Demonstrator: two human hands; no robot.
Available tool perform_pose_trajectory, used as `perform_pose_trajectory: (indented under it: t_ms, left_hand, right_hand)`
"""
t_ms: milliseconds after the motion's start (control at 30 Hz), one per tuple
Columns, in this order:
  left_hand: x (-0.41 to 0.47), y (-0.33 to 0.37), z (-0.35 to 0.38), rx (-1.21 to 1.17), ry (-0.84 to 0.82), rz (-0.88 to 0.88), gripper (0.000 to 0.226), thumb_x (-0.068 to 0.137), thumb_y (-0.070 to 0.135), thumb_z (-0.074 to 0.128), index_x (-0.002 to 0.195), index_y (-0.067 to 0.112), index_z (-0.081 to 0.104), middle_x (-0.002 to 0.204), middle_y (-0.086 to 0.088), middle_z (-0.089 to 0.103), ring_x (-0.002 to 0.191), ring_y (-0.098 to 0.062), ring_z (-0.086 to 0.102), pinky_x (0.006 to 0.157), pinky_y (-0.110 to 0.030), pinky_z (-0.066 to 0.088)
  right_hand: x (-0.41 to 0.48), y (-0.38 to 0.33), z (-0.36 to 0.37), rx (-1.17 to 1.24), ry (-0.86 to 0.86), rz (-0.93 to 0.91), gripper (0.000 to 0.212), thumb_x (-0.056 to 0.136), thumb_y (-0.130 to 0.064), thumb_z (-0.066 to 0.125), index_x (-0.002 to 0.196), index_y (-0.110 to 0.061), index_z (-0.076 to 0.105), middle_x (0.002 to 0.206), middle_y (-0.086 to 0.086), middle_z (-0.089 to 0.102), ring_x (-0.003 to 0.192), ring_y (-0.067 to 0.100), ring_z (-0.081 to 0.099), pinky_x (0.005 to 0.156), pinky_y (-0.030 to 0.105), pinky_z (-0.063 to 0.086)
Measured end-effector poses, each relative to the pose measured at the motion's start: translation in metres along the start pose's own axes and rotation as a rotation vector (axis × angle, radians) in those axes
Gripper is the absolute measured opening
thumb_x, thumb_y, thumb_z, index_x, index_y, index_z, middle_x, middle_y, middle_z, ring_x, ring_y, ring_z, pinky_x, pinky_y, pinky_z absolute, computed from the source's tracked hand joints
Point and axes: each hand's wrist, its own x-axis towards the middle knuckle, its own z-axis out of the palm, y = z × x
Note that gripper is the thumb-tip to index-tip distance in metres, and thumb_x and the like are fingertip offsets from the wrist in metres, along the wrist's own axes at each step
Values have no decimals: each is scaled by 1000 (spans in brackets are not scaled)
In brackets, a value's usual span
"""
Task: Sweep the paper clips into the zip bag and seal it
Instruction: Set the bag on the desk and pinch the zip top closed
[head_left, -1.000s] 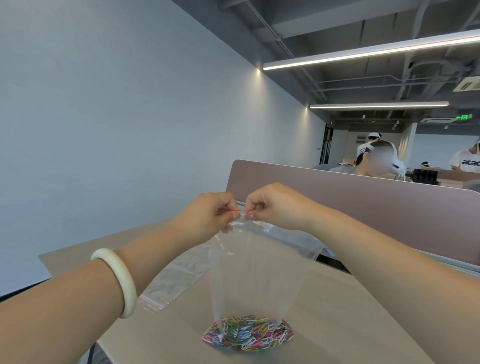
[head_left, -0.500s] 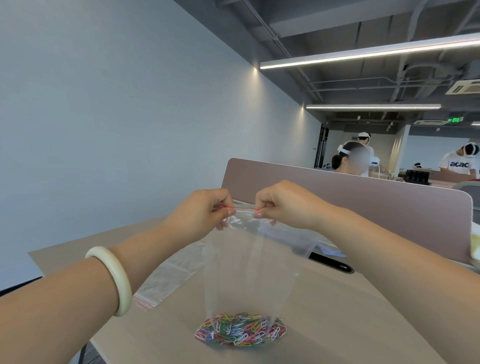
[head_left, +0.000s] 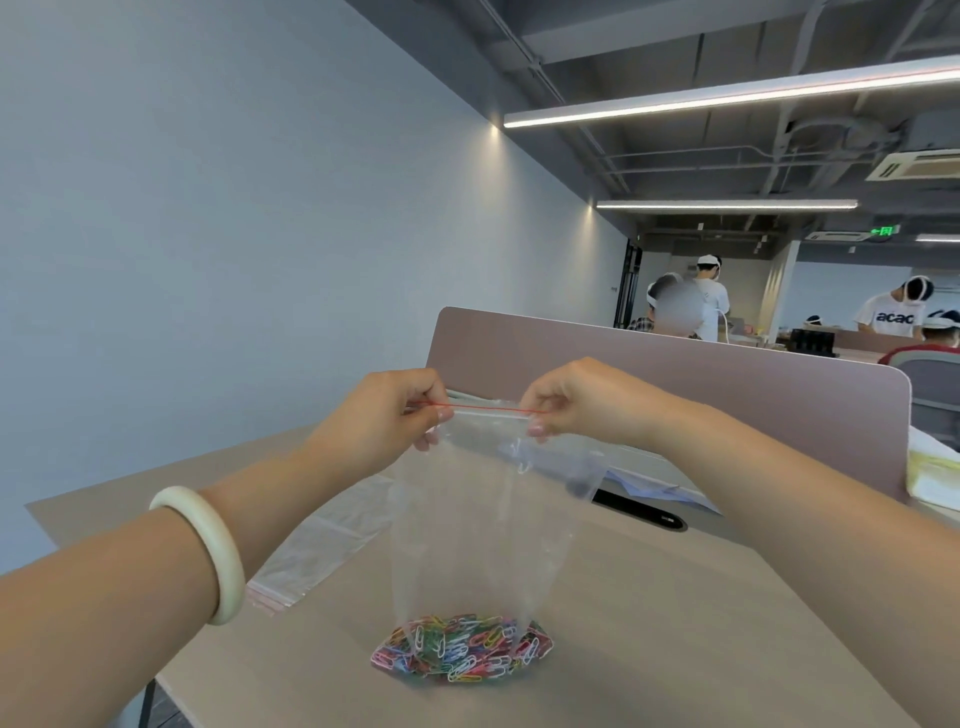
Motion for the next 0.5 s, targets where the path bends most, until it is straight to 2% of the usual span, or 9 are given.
perform_pose_trajectory:
  t_ms: [167, 233, 333, 433, 500]
  left_hand:
    - [2, 1, 0, -2, -2, 19, 19, 89, 13, 58, 69, 15, 57, 67, -5, 67, 51, 0, 64, 63, -16, 50]
    - [3, 2, 2, -13, 1, 17, 18, 89, 13, 58, 71, 13, 58, 66, -3, 66, 50, 2, 63, 61, -14, 48]
    - [4, -2, 0, -37, 15, 5, 15, 89, 12, 58, 76, 4, 59, 67, -5, 64, 51, 1, 64, 69, -24, 52]
    - [4, -2, -1, -43, 12, 10, 14, 88, 11, 59, 76, 4, 59, 68, -7, 65, 51, -1, 64, 72, -28, 52]
    - [5, 0, 1, -42, 17, 14, 15, 88, 11, 59, 73, 8, 59, 67, -6, 64, 51, 0, 64, 73, -29, 52]
  right_hand:
    - [-7, 11, 0, -160, 29, -9, 23, 86, -27, 62, 64, -29, 54, 61, -12, 57, 58, 0, 48, 60, 25, 35]
    - [-8, 13, -1, -129, 35, 1, 23, 85, -29, 63, 64, -31, 55, 62, -10, 63, 57, 0, 51, 58, 22, 36]
    - [-15, 17, -10, -50, -11, 60, 8, 83, -31, 65, 80, -23, 66, 71, -6, 72, 61, 2, 58, 61, 20, 40]
    - [-18, 23, -10, -183, 24, 59, 18, 86, -29, 61, 73, -18, 60, 56, -7, 61, 54, 9, 57, 57, 25, 37]
    - [-15, 25, -4, -288, 101, 36, 22, 89, -30, 57, 73, -15, 56, 58, -3, 53, 61, 20, 51, 58, 29, 33]
